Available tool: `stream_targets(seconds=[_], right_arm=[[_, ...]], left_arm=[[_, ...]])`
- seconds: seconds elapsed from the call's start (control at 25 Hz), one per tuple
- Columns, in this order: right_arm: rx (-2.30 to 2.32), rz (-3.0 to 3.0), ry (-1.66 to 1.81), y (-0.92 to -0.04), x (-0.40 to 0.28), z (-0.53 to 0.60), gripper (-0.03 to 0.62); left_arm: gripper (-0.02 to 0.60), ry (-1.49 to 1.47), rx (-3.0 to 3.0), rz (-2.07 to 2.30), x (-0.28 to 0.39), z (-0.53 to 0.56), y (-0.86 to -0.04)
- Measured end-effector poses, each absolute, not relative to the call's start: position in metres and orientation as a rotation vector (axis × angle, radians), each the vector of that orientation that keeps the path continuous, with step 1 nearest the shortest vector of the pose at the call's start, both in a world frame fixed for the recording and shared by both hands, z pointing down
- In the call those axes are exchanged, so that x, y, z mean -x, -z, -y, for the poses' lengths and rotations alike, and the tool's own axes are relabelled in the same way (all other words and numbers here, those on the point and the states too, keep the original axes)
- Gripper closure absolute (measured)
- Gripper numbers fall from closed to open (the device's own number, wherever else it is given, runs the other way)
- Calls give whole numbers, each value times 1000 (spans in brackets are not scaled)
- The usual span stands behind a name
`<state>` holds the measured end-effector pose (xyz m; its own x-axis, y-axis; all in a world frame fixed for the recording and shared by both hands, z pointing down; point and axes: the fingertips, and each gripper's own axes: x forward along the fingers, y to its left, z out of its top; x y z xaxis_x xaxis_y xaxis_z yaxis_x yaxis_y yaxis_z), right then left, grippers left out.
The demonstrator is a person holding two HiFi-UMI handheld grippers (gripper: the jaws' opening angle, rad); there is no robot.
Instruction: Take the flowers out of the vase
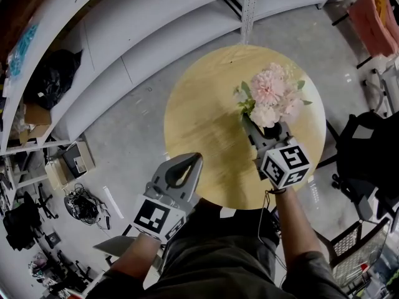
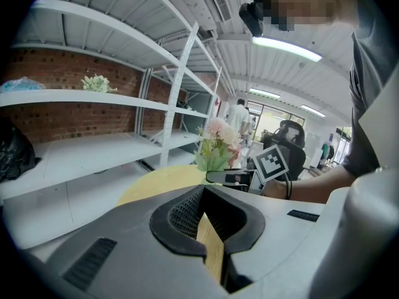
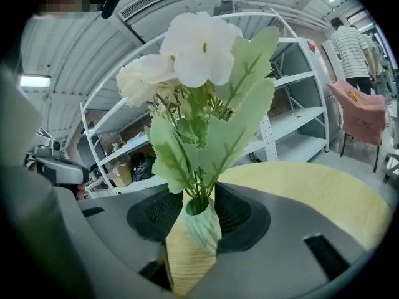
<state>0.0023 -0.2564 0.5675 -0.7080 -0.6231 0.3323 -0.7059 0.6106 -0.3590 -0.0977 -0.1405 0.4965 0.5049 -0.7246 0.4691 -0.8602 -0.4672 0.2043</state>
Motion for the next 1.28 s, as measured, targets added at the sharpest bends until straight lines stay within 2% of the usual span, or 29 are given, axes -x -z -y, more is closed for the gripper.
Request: stream_targets(seconds=[0.48,1.28], right_arm=[[-1176,2636,-666,-562,-6,256,502],[-1253,2676,-555,-507,-16,261,522]], left_arm=[[572,-432,-2346,1305,100,138,-492],[572,-342,-2388,1305,97,138,-463]])
